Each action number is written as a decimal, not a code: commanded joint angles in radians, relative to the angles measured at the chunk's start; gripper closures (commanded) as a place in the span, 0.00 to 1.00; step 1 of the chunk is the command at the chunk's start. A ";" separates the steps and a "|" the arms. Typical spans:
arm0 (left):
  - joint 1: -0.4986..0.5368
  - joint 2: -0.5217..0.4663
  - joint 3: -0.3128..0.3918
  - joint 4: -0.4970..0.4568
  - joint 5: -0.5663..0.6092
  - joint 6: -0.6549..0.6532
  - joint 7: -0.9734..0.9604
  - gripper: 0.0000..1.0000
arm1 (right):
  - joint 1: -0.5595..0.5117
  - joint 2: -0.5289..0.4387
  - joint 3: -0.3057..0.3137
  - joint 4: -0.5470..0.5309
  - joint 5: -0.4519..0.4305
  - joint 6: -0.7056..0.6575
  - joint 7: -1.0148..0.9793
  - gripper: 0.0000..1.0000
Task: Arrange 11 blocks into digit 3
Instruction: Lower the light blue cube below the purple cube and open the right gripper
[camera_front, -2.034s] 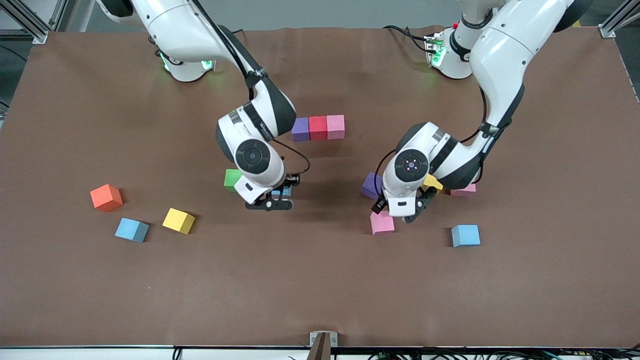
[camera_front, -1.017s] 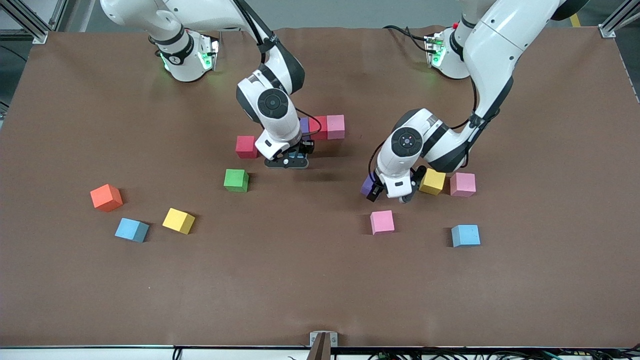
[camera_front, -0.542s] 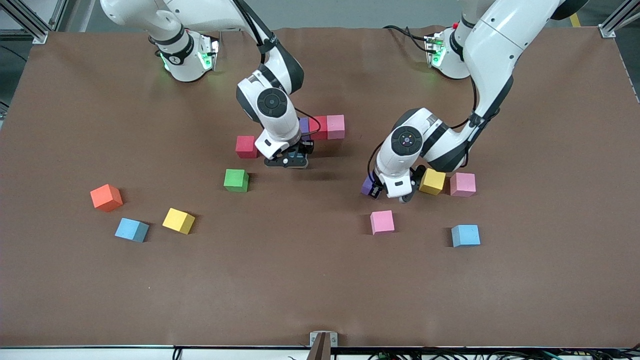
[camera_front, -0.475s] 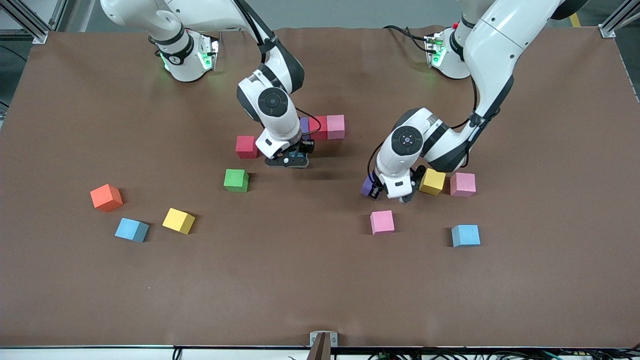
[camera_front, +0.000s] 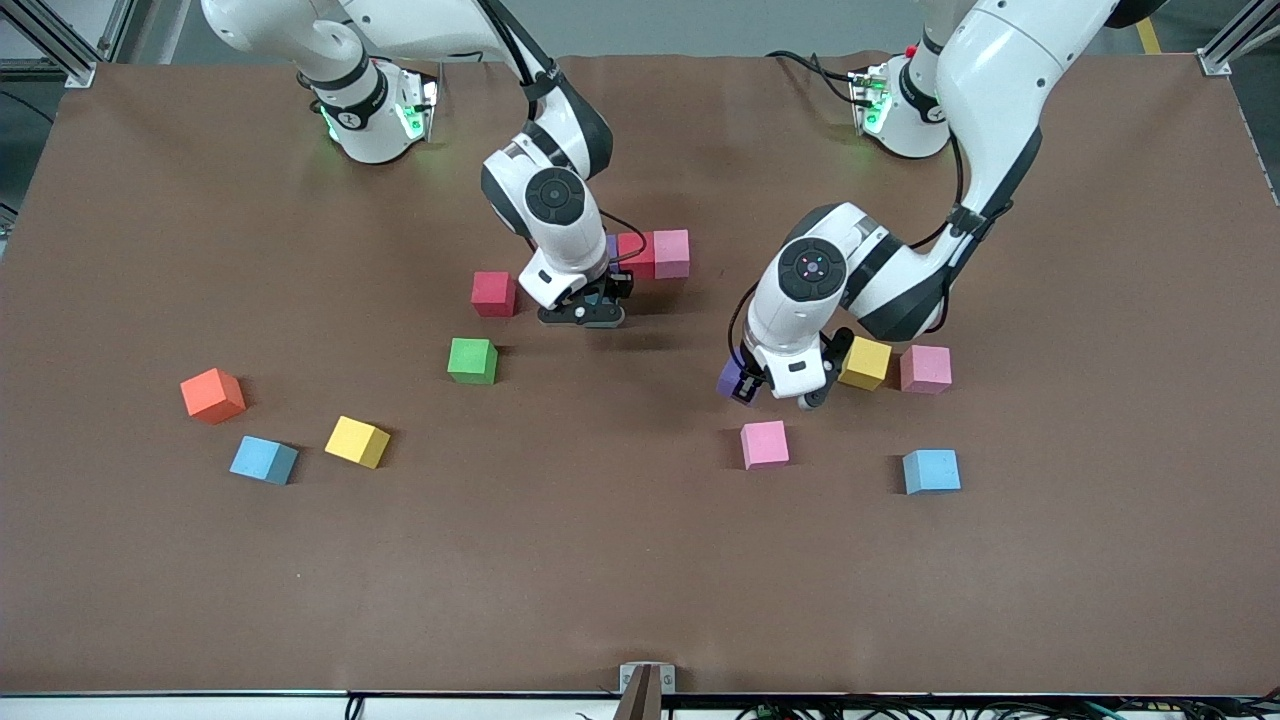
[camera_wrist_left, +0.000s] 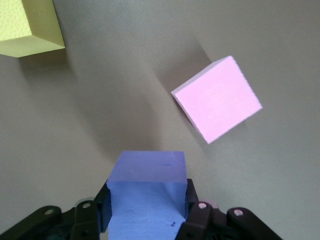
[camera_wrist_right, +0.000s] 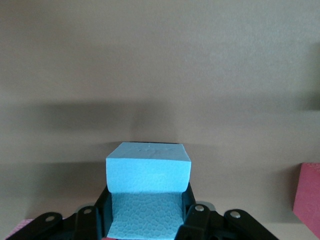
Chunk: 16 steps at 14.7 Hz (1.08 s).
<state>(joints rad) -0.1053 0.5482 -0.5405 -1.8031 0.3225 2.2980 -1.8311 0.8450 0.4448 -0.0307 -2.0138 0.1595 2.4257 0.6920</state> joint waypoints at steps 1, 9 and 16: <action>0.007 -0.030 -0.012 -0.005 -0.002 -0.025 0.010 0.61 | 0.019 -0.043 -0.003 -0.059 0.002 0.027 0.008 0.72; 0.006 -0.088 -0.013 -0.022 0.001 -0.037 0.009 0.60 | 0.026 -0.061 -0.003 -0.072 -0.006 0.035 0.009 0.73; 0.006 -0.086 -0.013 -0.022 0.001 -0.037 0.009 0.60 | 0.026 -0.058 -0.003 -0.102 -0.014 0.093 0.009 0.73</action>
<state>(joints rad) -0.1060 0.4877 -0.5475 -1.8083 0.3226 2.2728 -1.8277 0.8623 0.4236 -0.0304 -2.0741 0.1558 2.5030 0.6919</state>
